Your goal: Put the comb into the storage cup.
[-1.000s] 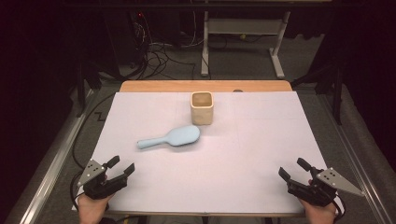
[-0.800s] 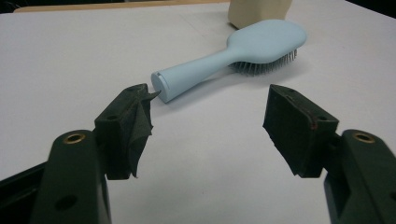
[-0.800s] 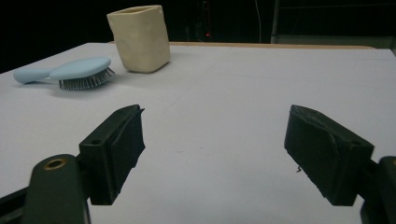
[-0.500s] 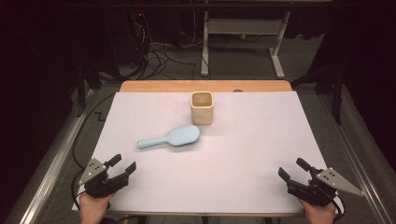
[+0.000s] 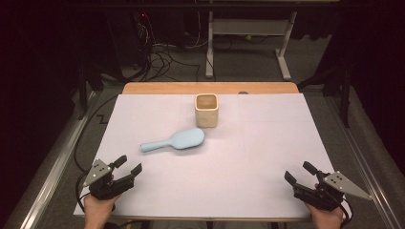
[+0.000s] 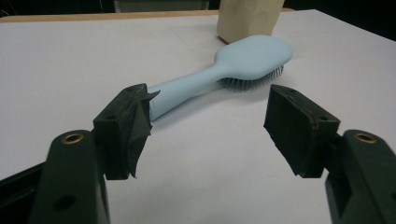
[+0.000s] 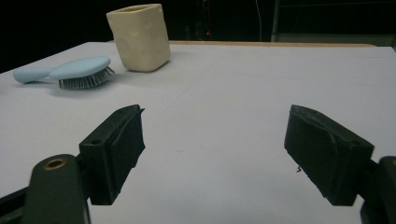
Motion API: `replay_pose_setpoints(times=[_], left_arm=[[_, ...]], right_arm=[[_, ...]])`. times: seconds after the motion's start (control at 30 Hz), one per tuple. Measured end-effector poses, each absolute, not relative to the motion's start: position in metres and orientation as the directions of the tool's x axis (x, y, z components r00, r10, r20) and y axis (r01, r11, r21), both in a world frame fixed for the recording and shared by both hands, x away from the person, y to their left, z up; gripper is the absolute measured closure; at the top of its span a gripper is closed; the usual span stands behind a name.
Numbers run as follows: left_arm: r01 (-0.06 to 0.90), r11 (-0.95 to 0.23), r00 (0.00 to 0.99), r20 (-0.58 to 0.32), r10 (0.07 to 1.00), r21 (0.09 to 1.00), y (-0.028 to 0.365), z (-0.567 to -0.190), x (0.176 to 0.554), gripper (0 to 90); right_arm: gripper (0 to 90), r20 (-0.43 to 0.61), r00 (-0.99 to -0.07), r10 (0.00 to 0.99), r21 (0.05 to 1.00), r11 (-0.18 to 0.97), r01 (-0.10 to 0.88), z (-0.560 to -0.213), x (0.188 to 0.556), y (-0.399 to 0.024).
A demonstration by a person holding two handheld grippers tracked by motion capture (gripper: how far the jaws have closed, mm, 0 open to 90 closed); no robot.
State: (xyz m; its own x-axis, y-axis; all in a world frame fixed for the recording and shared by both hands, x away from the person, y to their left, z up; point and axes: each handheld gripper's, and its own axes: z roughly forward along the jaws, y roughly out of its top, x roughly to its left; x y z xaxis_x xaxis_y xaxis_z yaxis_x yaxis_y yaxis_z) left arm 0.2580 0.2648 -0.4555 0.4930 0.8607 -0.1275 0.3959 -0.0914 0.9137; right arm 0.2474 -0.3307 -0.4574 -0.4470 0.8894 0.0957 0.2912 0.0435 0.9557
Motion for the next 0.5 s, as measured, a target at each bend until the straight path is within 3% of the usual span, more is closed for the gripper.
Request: replay_pose_setpoints(times=[0.5], left_arm=[[0.387, -0.103, 0.515, -0.122, 0.849, 0.916, 0.2554, -0.4538, 0.2626, 31.6]], right_arm=[[20.2, 0.099, -0.45, 0.887, 0.957, 0.04, 0.289, -0.4574, 0.2477, -0.3311]])
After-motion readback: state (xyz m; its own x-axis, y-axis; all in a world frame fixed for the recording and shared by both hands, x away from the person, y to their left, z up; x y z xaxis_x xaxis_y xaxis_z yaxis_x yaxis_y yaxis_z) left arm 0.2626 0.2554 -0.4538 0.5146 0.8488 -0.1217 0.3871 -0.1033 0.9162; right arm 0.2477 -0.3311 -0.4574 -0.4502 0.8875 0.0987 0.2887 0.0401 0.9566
